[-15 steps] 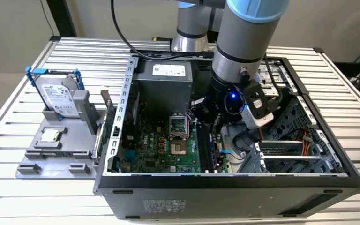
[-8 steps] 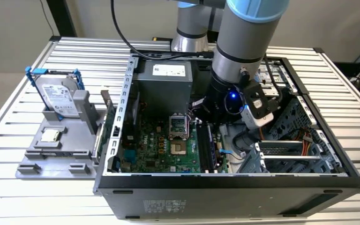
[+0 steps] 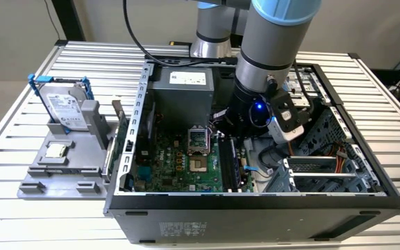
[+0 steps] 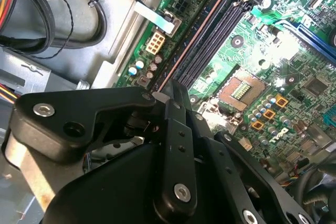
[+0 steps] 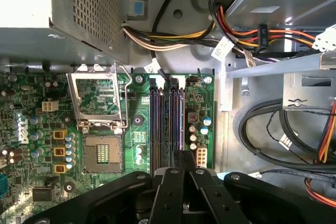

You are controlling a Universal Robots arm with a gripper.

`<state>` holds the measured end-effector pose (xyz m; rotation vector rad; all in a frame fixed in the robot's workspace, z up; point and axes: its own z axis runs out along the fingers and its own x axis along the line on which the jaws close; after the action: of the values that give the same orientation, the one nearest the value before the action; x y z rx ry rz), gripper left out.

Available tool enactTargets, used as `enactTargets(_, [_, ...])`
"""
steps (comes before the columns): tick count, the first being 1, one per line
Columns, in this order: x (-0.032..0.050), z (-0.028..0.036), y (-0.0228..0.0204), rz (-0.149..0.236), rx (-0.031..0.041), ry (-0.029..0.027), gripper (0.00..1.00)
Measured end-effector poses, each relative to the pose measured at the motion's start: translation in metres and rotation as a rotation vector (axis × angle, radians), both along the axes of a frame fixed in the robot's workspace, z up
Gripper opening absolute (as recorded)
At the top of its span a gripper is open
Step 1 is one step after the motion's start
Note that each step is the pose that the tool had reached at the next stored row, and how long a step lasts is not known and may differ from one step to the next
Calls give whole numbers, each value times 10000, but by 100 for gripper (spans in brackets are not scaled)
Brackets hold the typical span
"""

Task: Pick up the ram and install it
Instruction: 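Insert the ram into the slot, then press down the ram until it locks into place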

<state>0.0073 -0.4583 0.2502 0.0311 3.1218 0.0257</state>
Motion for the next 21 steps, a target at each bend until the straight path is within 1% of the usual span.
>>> enactTargets(6, [0,0,0,20,-1,0,0])
enactTargets(8, [0,0,0,169,-1,0,0])
enactTargets(11, [0,0,0,510,0,0,0])
enactTargets(16, [0,0,0,1349,-1,0,0])
enactTargets(21, [0,0,0,1987,-3,0,0])
